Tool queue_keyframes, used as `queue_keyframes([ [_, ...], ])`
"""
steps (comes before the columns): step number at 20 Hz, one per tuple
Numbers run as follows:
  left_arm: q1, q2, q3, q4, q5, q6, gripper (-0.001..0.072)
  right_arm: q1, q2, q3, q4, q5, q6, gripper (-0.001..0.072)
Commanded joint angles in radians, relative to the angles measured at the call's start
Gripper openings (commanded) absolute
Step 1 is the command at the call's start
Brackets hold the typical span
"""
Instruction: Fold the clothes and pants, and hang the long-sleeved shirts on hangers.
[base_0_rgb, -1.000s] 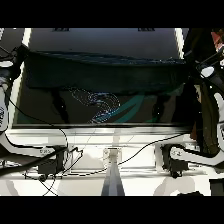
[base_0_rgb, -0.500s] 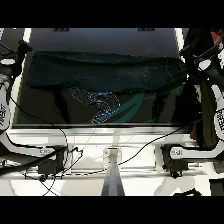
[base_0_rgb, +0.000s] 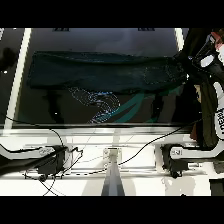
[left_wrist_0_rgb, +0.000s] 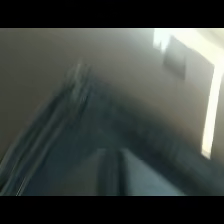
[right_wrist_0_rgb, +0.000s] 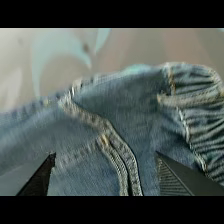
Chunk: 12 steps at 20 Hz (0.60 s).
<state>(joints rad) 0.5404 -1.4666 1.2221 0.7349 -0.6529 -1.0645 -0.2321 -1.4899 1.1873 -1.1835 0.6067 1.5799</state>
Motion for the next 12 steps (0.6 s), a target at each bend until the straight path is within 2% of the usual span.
queue_keyframes([
  [1,0.09,0.012,-0.003,0.492,-0.443,-0.261,0.0023,0.0,0.0,0.005,0.002,0.061,-0.088,0.0684],
  [2,0.098,0.011,-0.003,0.549,-0.47,-0.29,0.0027,0.0,0.0,0.005,0.002,0.055,-0.088,0.0684],
  [3,0.107,0.01,-0.003,0.546,-0.482,-0.31,0.0151,0.0,0.0,0.005,0.003,0.054,-0.088,0.0685],
  [4,0.11,0.008,-0.003,0.512,-0.481,-0.309,0.0524,0.0,0.0,0.005,0.003,0.055,-0.087,0.0684],
  [5,0.109,0.002,-0.003,0.471,-0.47,-0.312,0.0696,0.0,0.0,0.005,0.009,0.055,-0.087,0.0684],
  [12,0.109,-0.15,-0.026,0.17,-0.327,-0.327,0.0705,0.02,0.0,0.005,0.047,0.047,-0.087,0.0684],
])
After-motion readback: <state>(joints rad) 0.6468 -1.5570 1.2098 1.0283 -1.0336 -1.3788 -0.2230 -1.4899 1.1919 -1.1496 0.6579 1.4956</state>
